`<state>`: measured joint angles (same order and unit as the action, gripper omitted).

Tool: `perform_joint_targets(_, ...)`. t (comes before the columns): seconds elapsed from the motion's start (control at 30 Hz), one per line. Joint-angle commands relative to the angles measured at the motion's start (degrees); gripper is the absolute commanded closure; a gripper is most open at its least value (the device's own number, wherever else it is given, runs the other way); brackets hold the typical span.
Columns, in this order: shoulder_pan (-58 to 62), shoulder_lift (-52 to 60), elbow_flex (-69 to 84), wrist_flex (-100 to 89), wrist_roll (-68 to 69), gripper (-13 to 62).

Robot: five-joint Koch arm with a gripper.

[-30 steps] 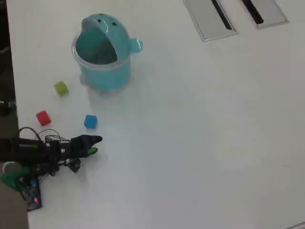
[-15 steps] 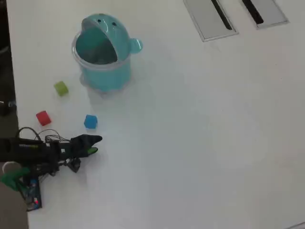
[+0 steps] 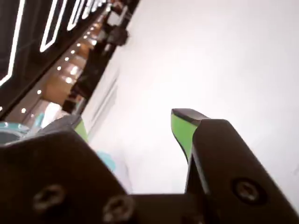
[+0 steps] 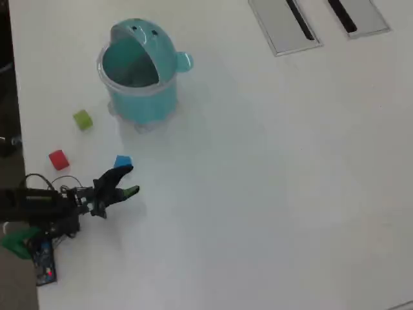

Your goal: Grasp RGB lego blocks and put them in the bin one by one.

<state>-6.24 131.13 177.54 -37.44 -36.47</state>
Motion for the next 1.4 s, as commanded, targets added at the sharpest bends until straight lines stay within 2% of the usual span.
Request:
perform_joint_targets(0.0, -2.81, 4.13, 3.78, -8.88, -5.27, 16.4)
perform_joint_targets(0.2, -10.28, 4.13, 2.72, -20.3, -10.9, 18.3)
perform_joint_targets(0.43, -14.15, 4.31, -3.52, -20.57, -12.92, 19.9)
perform_joint_targets(0.97, -15.73, 4.57, -31.73, 6.59, -11.43, 19.9)
perform_joint_targets(1.13, -17.84, 4.75, -46.05, 24.79, -11.69, 19.6)
perform_joint_targets(1.17, -18.28, 4.75, -53.35, 36.56, -12.3, 18.6)
perform_joint_targets(1.37, -18.63, 4.75, -59.24, 48.6, -20.04, 16.3)
